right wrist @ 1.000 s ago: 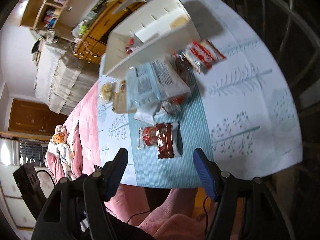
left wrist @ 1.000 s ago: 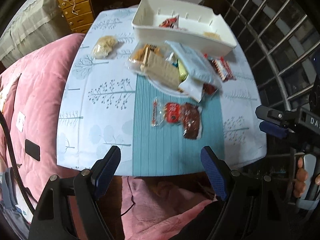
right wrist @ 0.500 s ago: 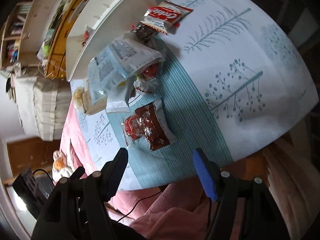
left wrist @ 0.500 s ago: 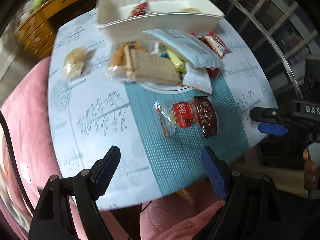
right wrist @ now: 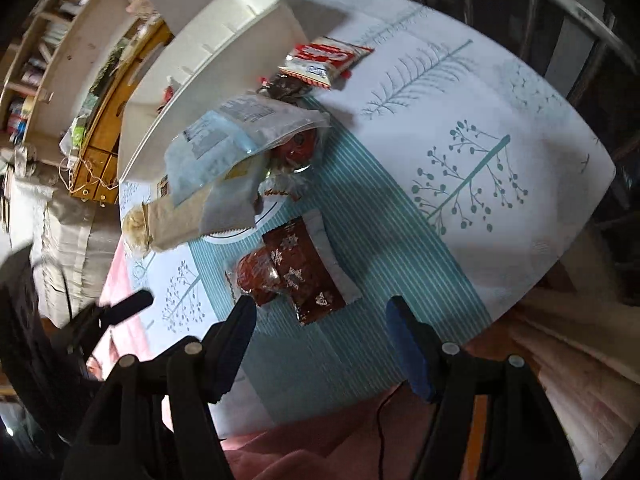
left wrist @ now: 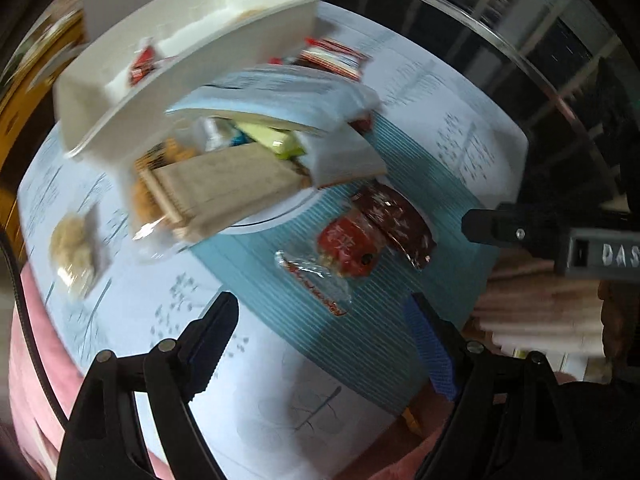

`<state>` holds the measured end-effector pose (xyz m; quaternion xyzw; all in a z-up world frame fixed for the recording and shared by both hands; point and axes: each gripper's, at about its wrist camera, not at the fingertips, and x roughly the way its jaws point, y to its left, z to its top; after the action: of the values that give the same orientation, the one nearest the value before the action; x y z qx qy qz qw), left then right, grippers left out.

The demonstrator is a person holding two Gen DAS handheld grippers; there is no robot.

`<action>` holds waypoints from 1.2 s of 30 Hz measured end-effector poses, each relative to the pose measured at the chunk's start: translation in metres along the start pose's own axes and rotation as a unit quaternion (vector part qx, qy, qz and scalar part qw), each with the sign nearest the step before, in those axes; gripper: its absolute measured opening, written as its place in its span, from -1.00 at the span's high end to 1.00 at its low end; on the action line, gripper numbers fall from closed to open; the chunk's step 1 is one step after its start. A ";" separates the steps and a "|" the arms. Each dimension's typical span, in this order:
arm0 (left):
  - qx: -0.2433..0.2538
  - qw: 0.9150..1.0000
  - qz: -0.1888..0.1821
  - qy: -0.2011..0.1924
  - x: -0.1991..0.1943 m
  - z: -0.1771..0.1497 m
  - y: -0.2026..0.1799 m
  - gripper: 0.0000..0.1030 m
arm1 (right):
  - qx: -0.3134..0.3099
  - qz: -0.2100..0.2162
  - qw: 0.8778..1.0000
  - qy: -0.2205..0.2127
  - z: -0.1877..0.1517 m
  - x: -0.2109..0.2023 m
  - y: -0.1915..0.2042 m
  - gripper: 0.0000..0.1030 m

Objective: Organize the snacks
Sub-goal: 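Withdraw both tools from the tray back over the remaining snacks, then grasp the red wrapped snack with the left tool while the right tool grasps the brown chocolate bar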

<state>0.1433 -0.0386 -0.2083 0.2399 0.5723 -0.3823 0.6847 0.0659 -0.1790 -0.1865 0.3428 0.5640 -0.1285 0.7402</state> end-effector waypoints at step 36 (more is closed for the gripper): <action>0.137 0.990 0.014 0.034 0.076 0.040 -0.027 -0.61 | -0.302 -0.065 0.941 -0.136 -0.053 0.055 0.031 -0.19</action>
<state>0.1501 -0.1039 -0.2695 0.3521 0.5338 -0.4388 0.6313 0.0622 -0.1105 -0.2332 0.0452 0.4917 -0.0452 0.8684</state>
